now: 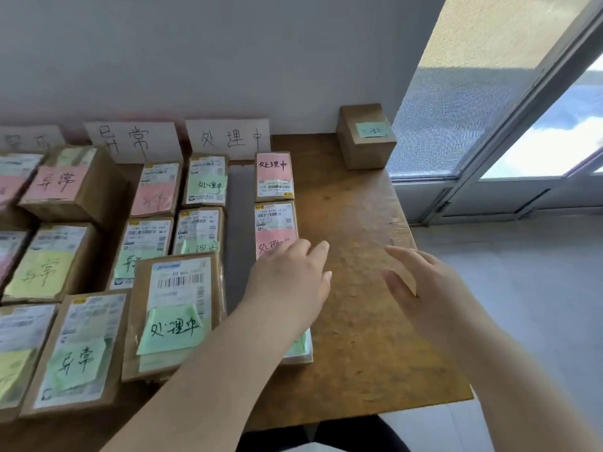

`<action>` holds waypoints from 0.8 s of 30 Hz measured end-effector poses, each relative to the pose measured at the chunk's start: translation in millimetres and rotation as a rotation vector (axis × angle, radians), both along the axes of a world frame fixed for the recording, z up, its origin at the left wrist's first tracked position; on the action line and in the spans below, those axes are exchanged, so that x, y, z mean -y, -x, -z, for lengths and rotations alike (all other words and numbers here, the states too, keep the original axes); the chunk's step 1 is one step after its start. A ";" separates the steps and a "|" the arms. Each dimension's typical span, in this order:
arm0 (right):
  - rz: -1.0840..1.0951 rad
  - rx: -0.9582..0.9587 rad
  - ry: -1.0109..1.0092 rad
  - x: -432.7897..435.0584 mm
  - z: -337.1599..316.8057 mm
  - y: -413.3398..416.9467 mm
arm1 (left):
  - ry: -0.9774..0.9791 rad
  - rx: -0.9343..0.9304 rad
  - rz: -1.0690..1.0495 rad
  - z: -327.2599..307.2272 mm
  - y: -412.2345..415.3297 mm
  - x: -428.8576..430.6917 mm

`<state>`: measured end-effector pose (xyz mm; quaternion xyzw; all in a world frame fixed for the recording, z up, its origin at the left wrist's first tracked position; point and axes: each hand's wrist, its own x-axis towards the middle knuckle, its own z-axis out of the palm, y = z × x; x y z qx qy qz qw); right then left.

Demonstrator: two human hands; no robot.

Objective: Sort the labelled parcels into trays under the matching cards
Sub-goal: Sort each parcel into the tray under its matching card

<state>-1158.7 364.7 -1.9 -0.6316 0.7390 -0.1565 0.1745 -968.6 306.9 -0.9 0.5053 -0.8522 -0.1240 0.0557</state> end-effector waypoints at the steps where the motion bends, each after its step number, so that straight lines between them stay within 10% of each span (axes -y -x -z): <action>1: 0.001 0.009 -0.019 5.5 3.4 3.8 | -0.022 0.018 0.003 1.6 6.9 4.4; 24: 0.010 0.201 -0.155 309.3 62.7 175.5 | -0.416 -0.206 -0.420 51.9 181.3 213.2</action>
